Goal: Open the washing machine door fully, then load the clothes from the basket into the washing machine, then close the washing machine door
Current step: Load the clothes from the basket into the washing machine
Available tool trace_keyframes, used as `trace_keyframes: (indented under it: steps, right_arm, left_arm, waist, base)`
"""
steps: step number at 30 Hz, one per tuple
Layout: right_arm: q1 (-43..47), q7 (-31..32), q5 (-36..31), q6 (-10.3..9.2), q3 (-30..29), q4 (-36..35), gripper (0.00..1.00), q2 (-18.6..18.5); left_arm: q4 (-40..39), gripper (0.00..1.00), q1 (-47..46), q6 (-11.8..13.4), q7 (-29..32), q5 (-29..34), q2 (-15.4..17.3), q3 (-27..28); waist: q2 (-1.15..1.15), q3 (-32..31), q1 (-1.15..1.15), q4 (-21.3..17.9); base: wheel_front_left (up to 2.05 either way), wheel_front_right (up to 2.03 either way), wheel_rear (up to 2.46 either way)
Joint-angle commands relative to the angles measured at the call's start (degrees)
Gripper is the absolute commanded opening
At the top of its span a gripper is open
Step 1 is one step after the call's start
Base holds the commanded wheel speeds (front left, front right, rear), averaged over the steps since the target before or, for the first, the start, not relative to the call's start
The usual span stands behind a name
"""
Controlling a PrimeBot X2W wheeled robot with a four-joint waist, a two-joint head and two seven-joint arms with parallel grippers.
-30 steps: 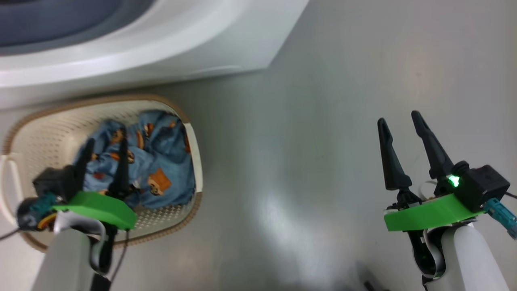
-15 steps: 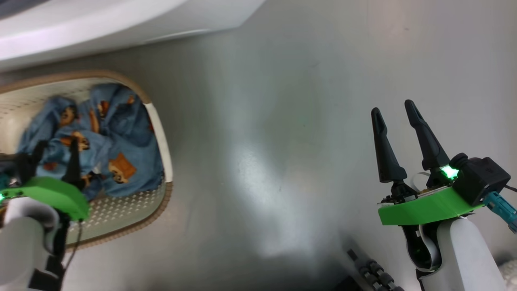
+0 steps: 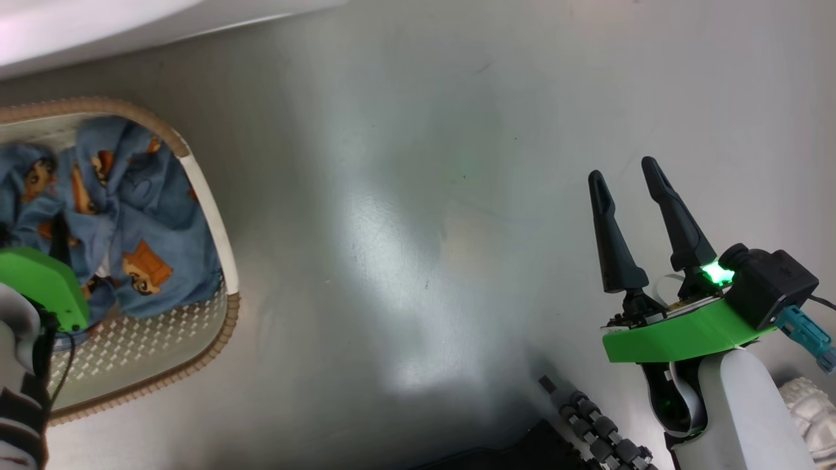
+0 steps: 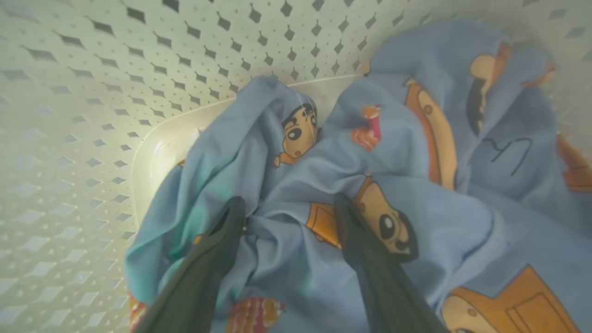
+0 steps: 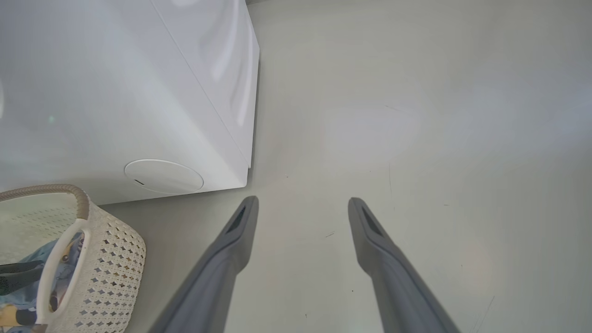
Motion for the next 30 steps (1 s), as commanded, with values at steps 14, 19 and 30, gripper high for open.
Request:
trace_keyframes:
  steps: [14, 19, 30]
  right_arm:
    - [1.5, -0.3, 2.0, 0.09, 2.6, -1.4, 1.0, -0.1]
    - [1.5, -0.3, 2.2, 0.09, 2.9, -1.4, 1.0, -0.1]
    - [1.0, -0.3, 2.0, 0.09, 1.8, -1.3, 1.0, -0.1]
  left_arm:
    - [7.0, 1.0, -5.4, 0.0, 11.5, 1.8, 6.1, -1.9]
    - [7.8, 1.0, -6.9, -1.3, 14.4, 1.1, 6.2, -2.5]
    - [8.0, 0.0, -4.6, -3.1, 14.9, -3.1, 2.4, -2.8]
  waist:
    - [0.0, 1.8, 0.0, -2.0]
    - [0.0, 1.8, 0.0, -2.3]
    - [0.0, -1.3, 0.0, -0.9]
  base:
    - [0.0, 0.0, 0.0]
    - [0.0, 0.0, 0.0]
    - [0.0, 0.0, 0.0]
